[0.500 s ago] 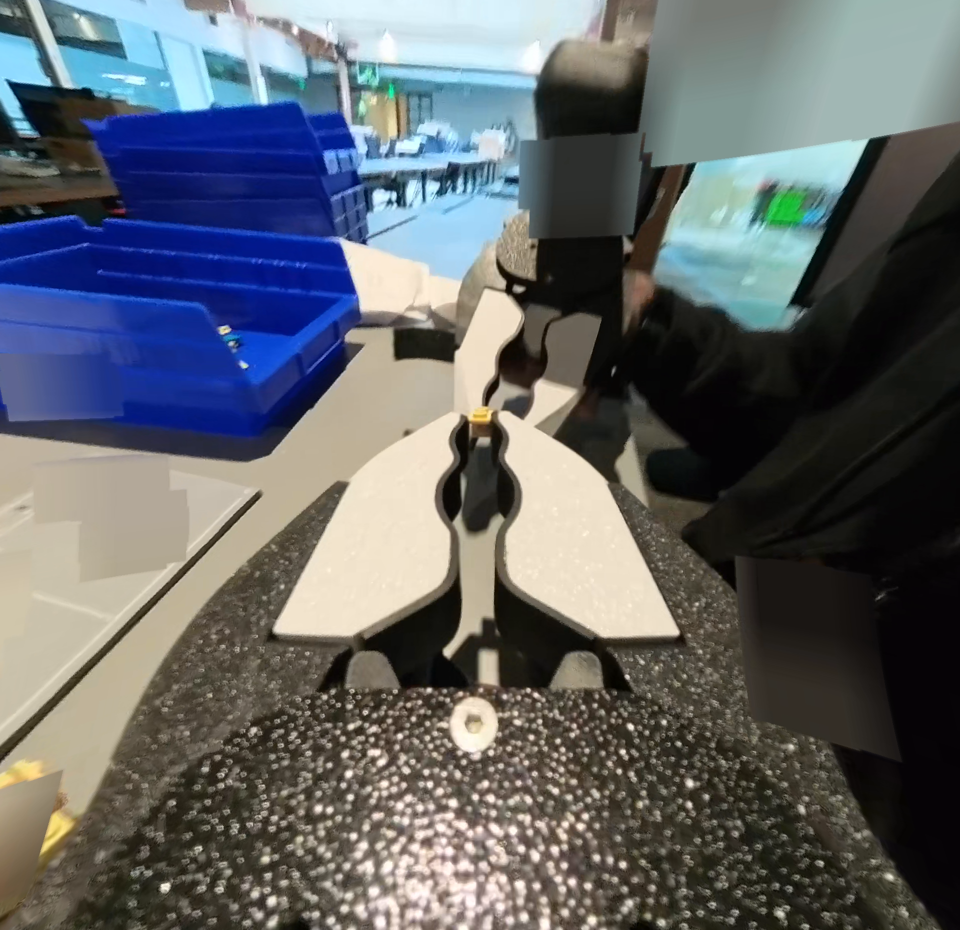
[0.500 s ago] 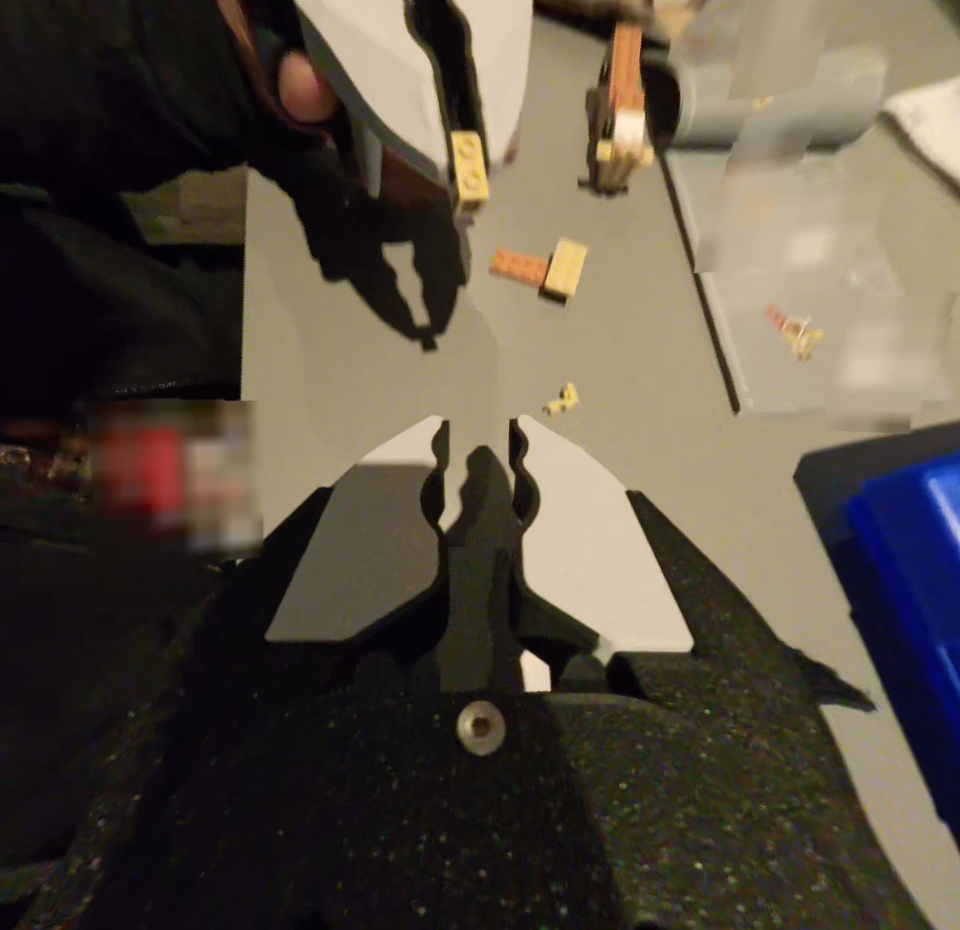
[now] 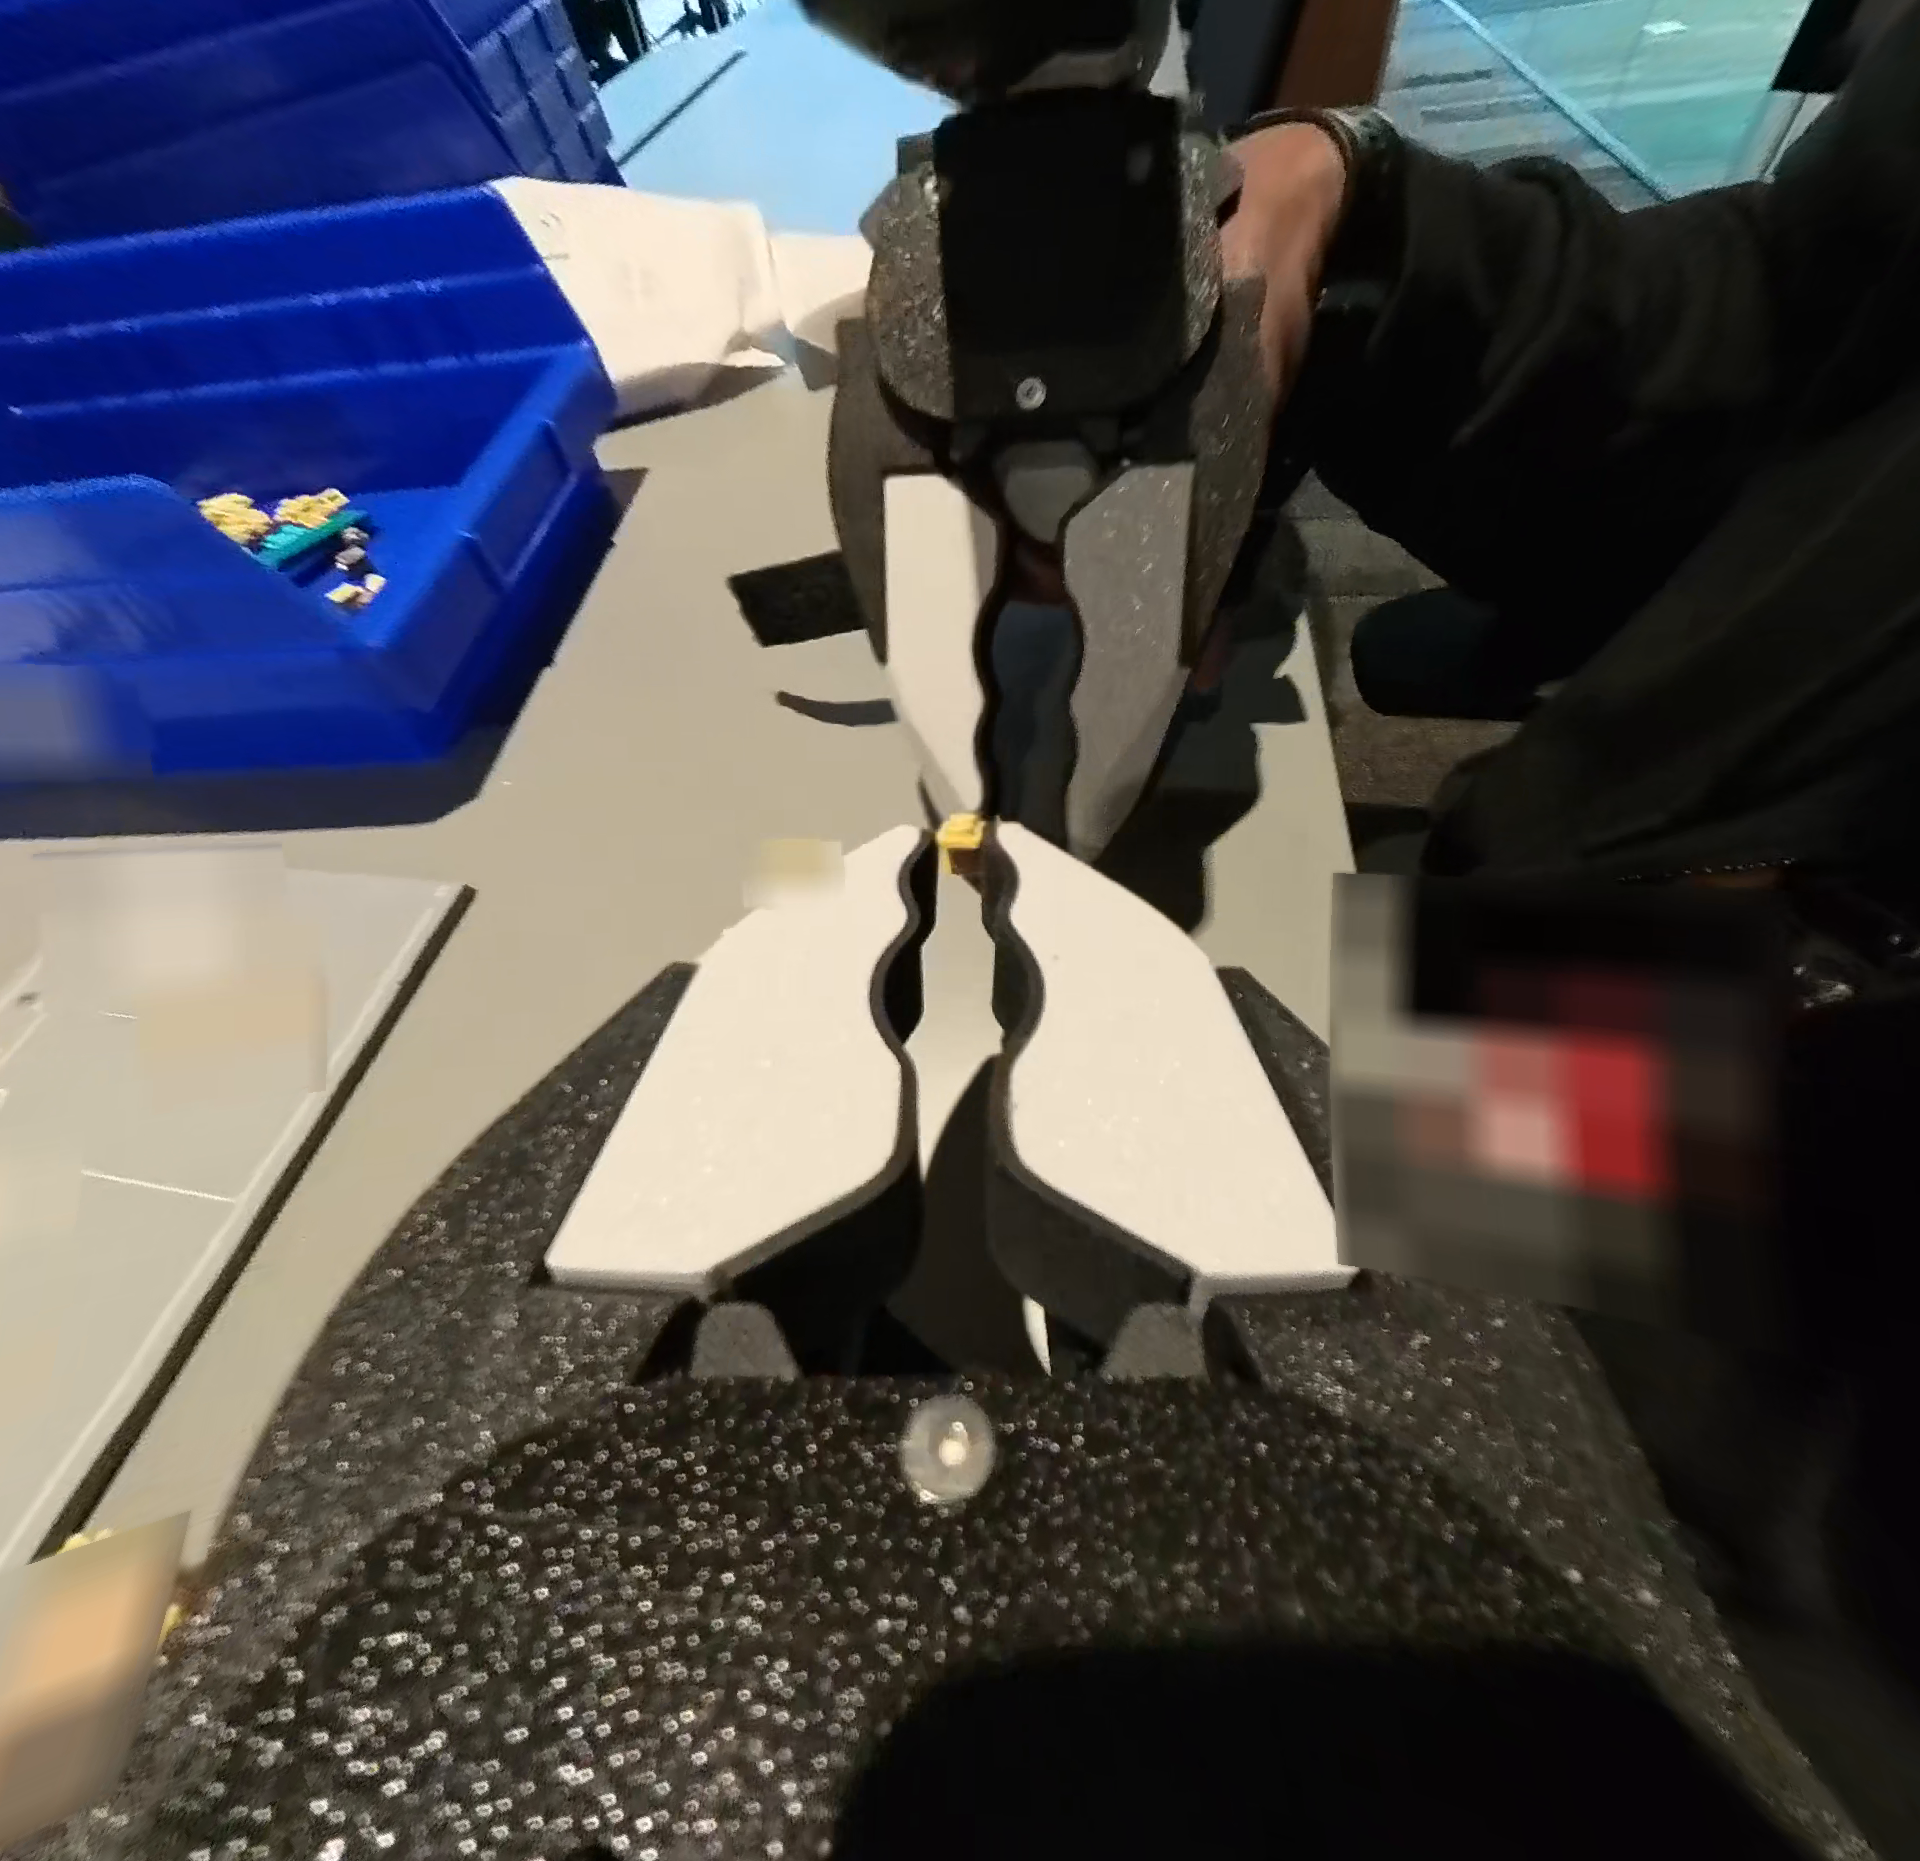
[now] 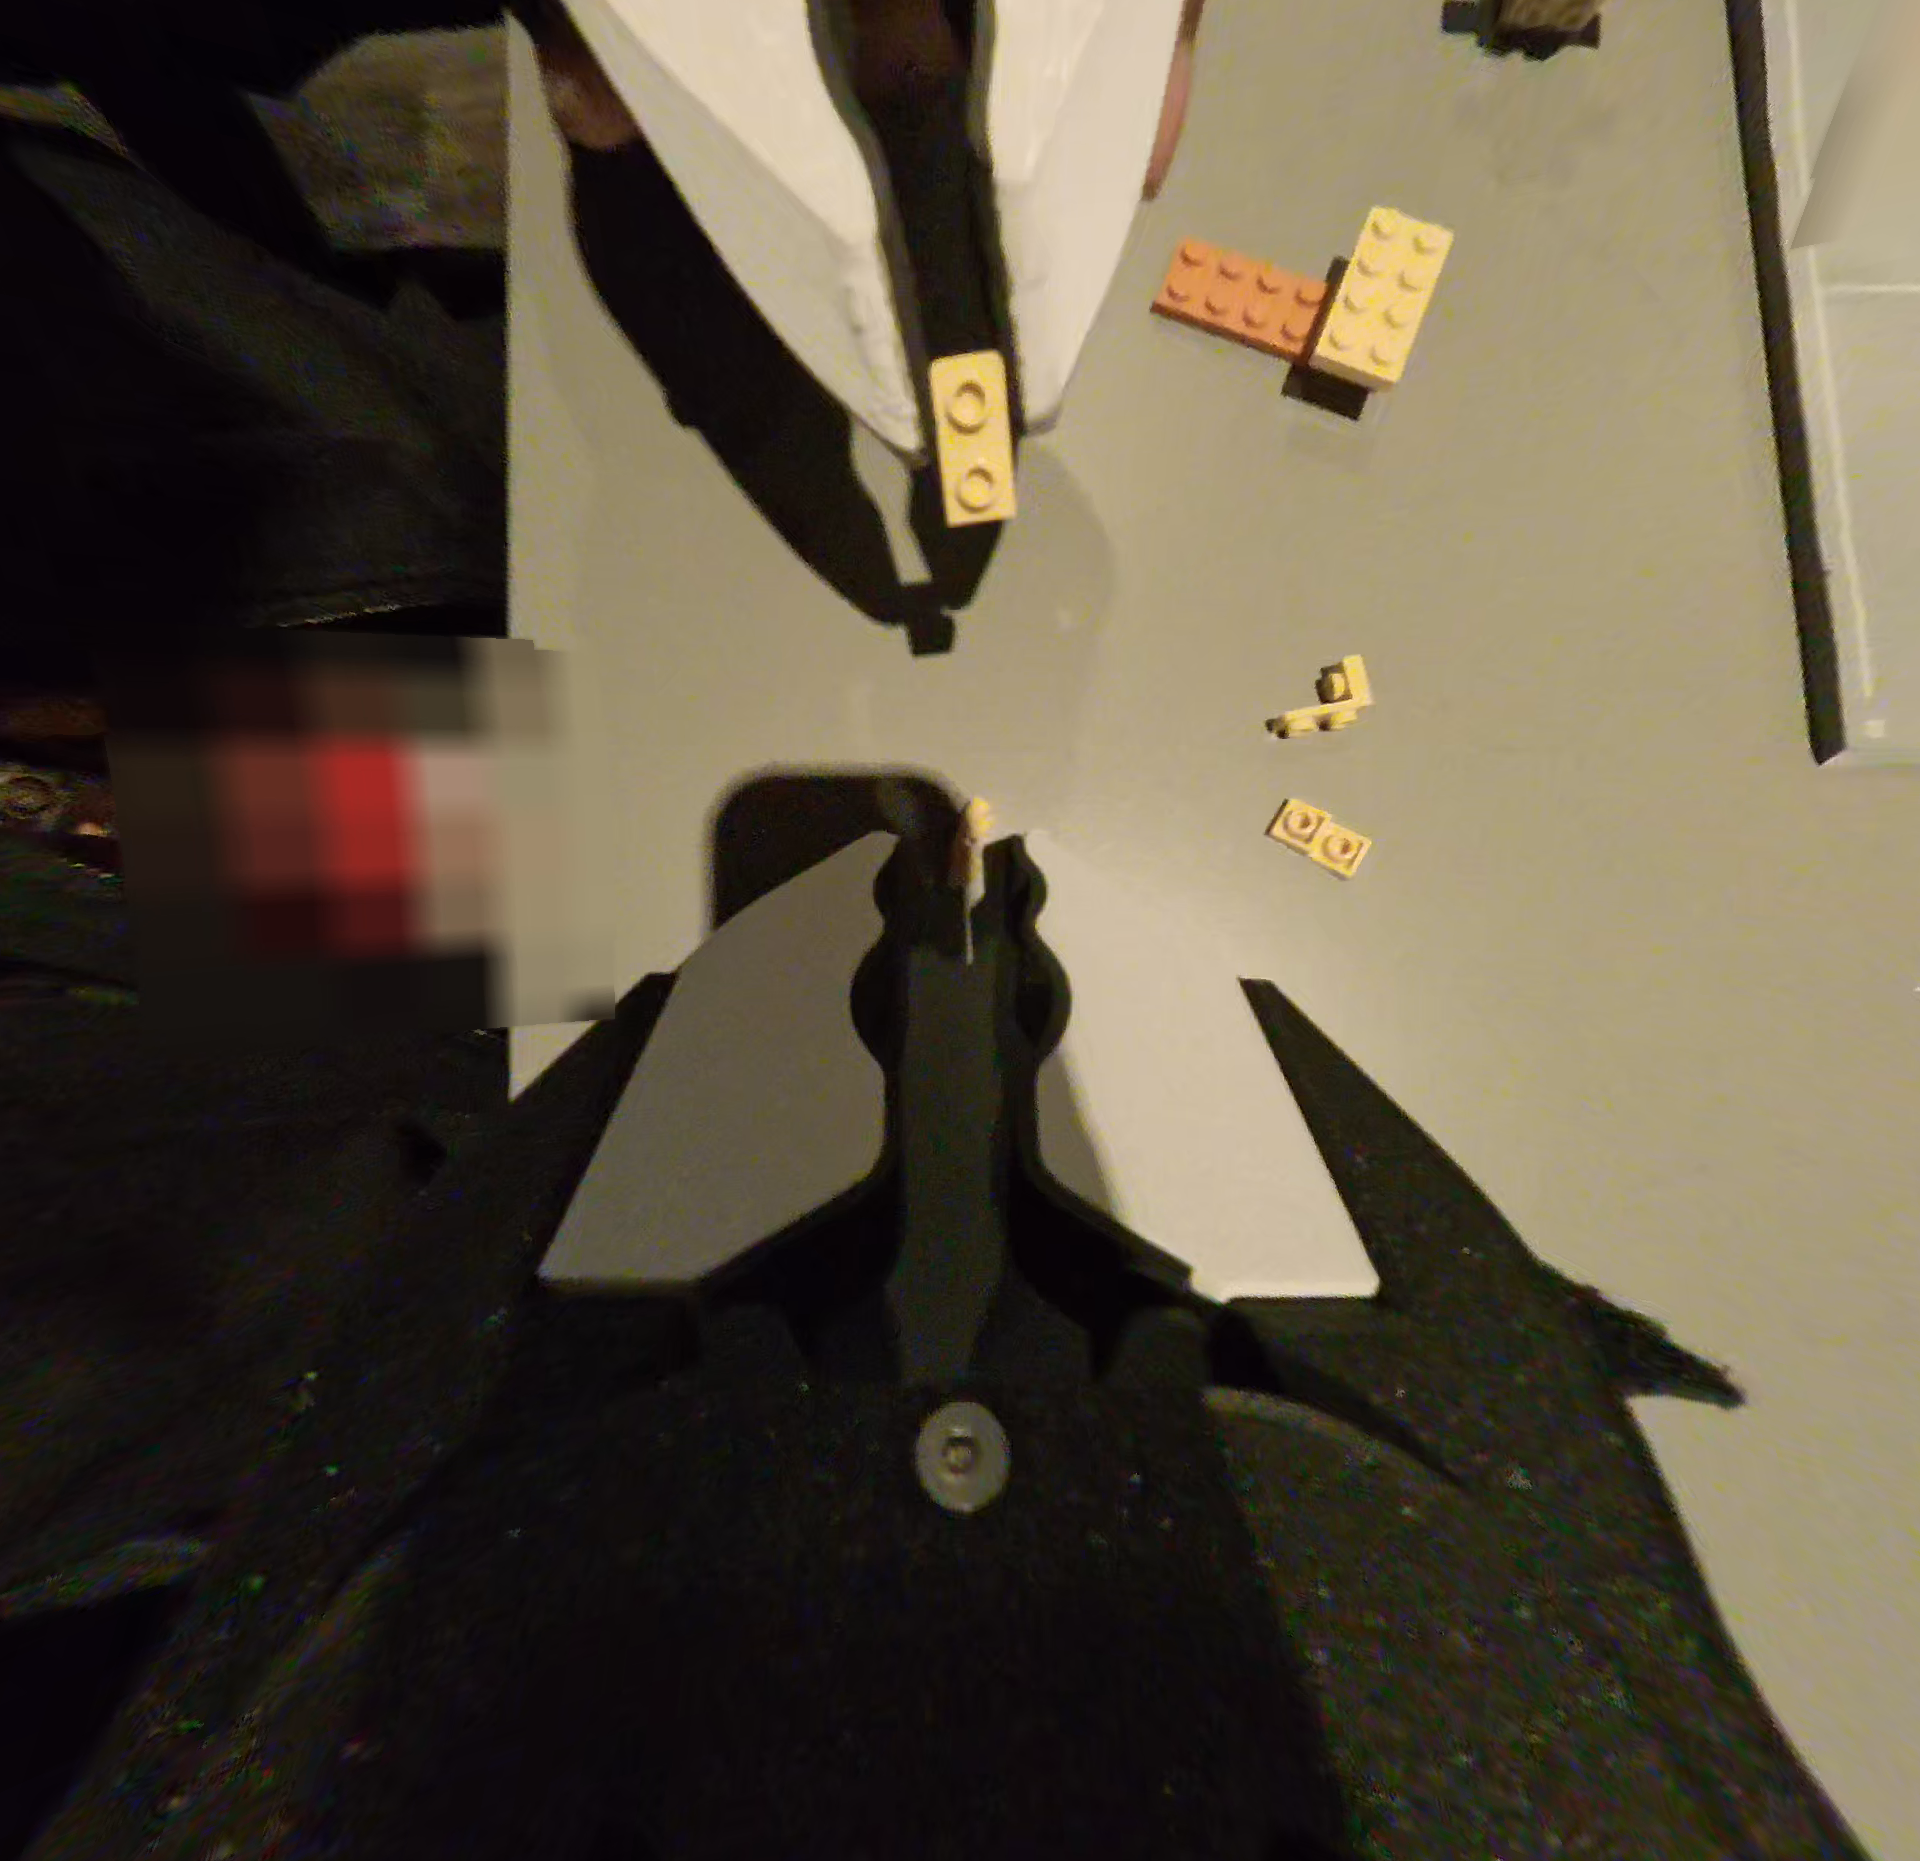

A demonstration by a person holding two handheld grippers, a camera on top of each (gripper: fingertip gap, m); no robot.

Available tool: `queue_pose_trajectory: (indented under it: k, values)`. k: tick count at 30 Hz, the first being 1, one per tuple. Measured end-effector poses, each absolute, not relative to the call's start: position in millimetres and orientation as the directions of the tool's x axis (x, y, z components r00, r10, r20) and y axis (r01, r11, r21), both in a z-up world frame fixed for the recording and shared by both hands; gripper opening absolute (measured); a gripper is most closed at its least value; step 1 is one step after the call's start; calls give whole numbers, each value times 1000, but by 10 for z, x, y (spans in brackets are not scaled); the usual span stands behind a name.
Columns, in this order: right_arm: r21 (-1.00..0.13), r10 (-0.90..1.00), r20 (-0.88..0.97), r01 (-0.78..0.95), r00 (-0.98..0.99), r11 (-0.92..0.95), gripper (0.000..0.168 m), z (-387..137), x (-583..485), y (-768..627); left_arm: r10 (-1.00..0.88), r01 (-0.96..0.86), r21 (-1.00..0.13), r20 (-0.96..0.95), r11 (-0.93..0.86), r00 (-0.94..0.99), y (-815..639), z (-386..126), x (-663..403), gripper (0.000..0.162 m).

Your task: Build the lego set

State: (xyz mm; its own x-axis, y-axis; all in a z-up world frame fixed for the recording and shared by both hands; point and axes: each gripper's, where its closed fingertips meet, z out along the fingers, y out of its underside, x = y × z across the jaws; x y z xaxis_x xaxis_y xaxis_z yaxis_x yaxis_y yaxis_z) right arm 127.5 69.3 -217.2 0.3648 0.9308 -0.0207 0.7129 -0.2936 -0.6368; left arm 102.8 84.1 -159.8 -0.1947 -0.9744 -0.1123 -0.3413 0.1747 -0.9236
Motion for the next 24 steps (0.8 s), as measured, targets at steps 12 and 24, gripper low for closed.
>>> queue_pose_trajectory:
  k: [12, 24]
  values:
    - [-644, 981, -1, 751, 192, -148, 5, -2226, 1184, 677, -977, -368, -920, -59, 134, -206, 848, -1650, 978, 8]
    - [-649, 954, 65, 738, 294, -183, 18, -2208, 1393, 664, -974, -372, -917, -64, 143, -217, 800, -1688, 959, 8]
